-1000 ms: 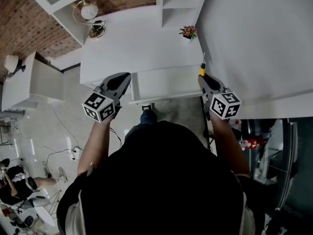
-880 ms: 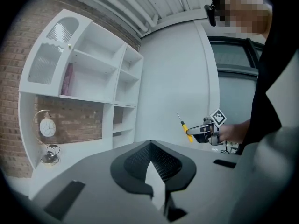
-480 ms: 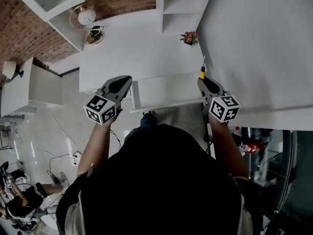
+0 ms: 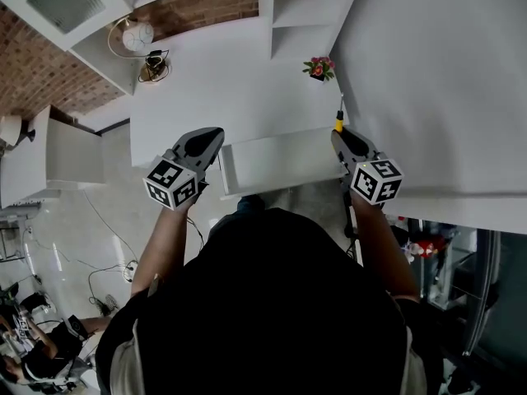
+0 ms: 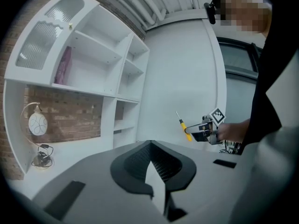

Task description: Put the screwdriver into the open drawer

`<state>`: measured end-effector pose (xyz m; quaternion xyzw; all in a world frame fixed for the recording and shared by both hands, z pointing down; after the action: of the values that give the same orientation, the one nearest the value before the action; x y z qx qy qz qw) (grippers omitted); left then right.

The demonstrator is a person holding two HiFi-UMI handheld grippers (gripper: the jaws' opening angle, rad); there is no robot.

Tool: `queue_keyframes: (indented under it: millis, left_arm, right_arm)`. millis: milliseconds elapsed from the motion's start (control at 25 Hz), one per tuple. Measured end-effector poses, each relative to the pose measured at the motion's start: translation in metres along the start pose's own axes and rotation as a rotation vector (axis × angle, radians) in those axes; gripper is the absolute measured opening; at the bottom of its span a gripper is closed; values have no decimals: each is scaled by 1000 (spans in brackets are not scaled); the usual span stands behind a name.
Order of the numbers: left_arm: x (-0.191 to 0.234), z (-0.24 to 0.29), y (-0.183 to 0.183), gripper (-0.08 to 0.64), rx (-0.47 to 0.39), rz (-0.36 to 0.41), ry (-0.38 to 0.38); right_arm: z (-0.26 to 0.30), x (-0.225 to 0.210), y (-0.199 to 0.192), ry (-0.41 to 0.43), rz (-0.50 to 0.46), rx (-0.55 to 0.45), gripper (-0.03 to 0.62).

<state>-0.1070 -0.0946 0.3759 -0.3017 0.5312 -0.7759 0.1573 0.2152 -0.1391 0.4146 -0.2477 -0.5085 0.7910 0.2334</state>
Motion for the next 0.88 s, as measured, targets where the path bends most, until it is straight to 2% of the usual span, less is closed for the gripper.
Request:
queue_keyframes:
  millis: [880]
  left_arm:
    - [33, 31, 9, 15, 40, -5, -32]
  right_arm:
    - [36, -19, 4, -24, 27, 17, 84]
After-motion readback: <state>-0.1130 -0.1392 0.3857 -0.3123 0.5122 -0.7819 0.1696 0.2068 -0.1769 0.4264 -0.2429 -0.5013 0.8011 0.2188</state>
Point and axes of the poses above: the fingertips, and each gripper's own axes: z forward along the fingers, x to its left, y out of its top, the point moved 4 cm from there along -z, backward along the fingers, and after that the axes turned 9 degrees about -z, right-handed, at the moved point
